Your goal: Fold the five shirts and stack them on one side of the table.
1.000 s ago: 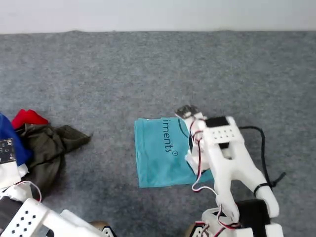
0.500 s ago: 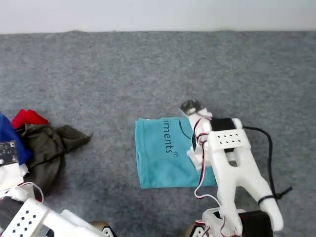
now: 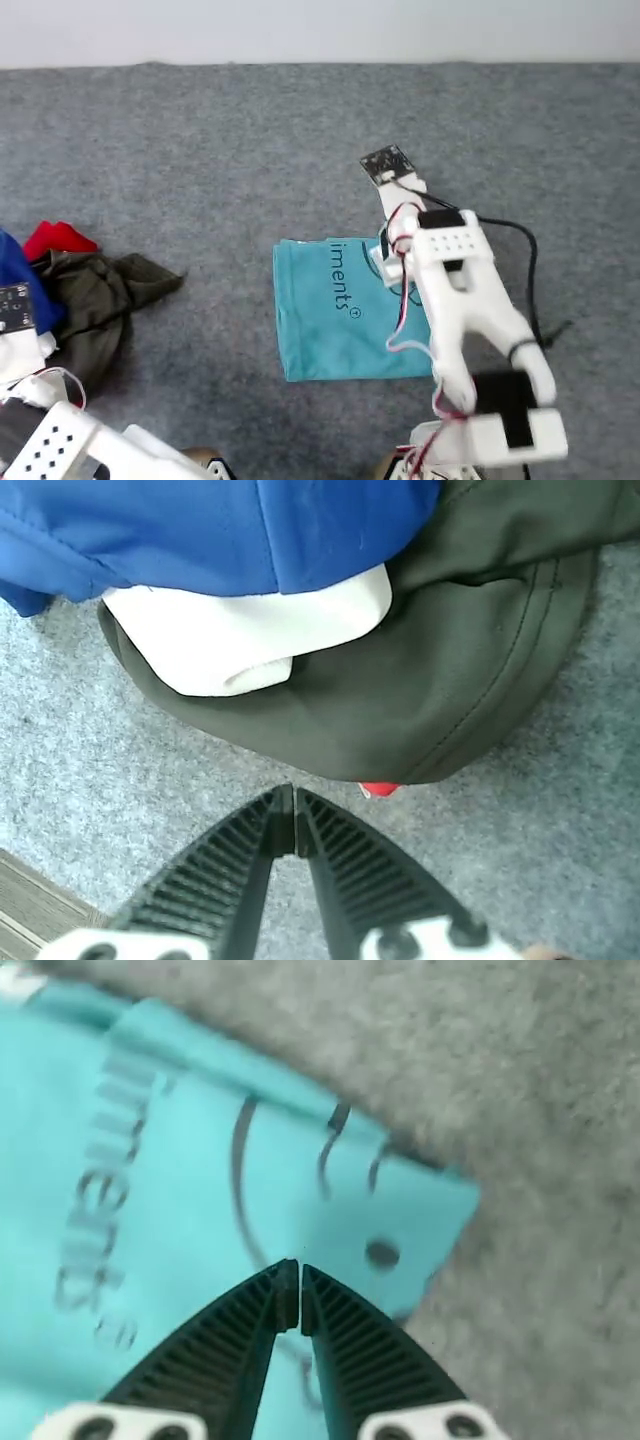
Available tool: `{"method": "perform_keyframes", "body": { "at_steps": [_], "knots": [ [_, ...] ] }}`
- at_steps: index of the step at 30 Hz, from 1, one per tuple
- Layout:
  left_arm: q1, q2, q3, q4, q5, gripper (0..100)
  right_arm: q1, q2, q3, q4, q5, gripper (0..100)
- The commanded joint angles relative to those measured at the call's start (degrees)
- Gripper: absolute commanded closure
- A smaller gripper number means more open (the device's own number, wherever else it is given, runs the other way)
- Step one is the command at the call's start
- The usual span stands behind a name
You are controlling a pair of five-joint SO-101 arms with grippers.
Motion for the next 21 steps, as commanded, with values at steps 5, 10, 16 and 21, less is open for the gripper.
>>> {"method": "perform_keyframes", "body": {
  "at_steps": [5, 10, 16, 21],
  "knots": [
    [0.26, -0.35, -0.22, -1.05, -0.26, 98, 5.85, 15.34, -15.03, -1.71, -0.79, 98.4],
    [0.26, -0.35, -0.22, -1.05, -0.26, 98, 6.46, 18.24, -17.93, 0.57, -0.53, 98.7],
    [0.26, -0.35, -0.22, -1.05, -0.26, 98, 6.02, 12.44, -22.33, 8.4, -0.88, 98.6],
    [0.26, -0.35, -0.22, -1.05, -0.26, 98, 6.02, 6.46, -23.38, 16.22, -0.97, 98.1]
  ]
}}
